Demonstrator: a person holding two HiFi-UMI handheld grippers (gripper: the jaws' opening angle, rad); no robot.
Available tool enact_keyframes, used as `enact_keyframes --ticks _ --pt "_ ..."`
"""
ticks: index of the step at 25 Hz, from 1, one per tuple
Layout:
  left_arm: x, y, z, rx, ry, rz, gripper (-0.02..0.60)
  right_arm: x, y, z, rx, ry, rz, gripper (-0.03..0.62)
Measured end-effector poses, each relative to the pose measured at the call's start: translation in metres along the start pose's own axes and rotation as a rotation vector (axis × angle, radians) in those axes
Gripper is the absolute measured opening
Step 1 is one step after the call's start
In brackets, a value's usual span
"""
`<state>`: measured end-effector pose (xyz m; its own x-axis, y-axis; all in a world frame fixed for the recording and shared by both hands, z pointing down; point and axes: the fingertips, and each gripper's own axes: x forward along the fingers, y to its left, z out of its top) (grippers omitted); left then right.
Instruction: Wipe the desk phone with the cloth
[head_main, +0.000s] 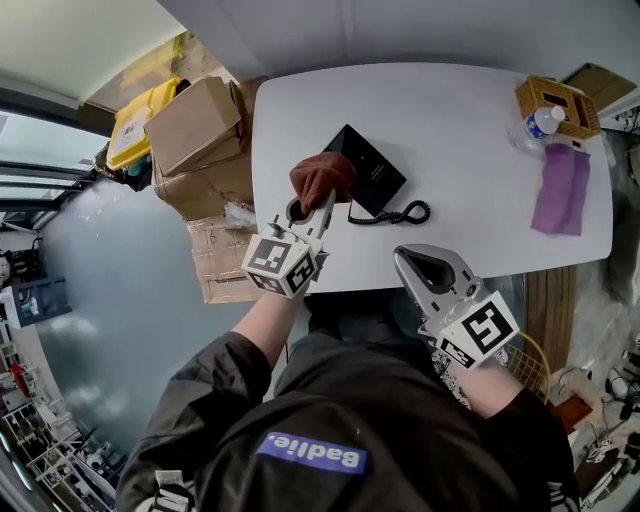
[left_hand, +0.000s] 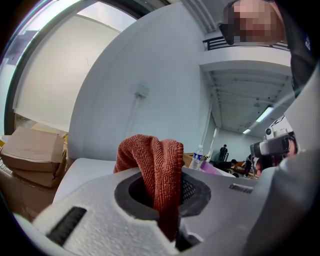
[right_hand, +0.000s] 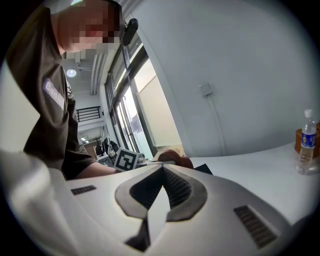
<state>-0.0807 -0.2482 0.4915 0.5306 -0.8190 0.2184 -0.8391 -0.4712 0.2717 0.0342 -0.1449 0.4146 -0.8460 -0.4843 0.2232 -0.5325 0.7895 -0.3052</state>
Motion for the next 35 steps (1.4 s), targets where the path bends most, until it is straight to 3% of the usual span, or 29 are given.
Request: enact_keyframes --ticks 6,14,27,35 --pt "0.021 0.026 -0.031 -0.025 0.044 0.054 0.032 0.001 -0.01 -0.012 0.008 0.034 0.004 0.028" --pt "0.042 0.038 -0.068 -0.054 0.123 0.071 0.032 -0.003 -0.028 -0.019 0.031 0.043 -0.019 0.028" --pt "0.054 0.033 -0.087 -0.059 0.155 0.073 0.032 -0.023 -0.04 -0.029 0.066 0.061 -0.048 0.028" --pt "0.058 0.004 -0.112 -0.073 0.199 0.033 0.032 -0.028 -0.04 -0.024 0.059 0.046 -0.044 0.028"
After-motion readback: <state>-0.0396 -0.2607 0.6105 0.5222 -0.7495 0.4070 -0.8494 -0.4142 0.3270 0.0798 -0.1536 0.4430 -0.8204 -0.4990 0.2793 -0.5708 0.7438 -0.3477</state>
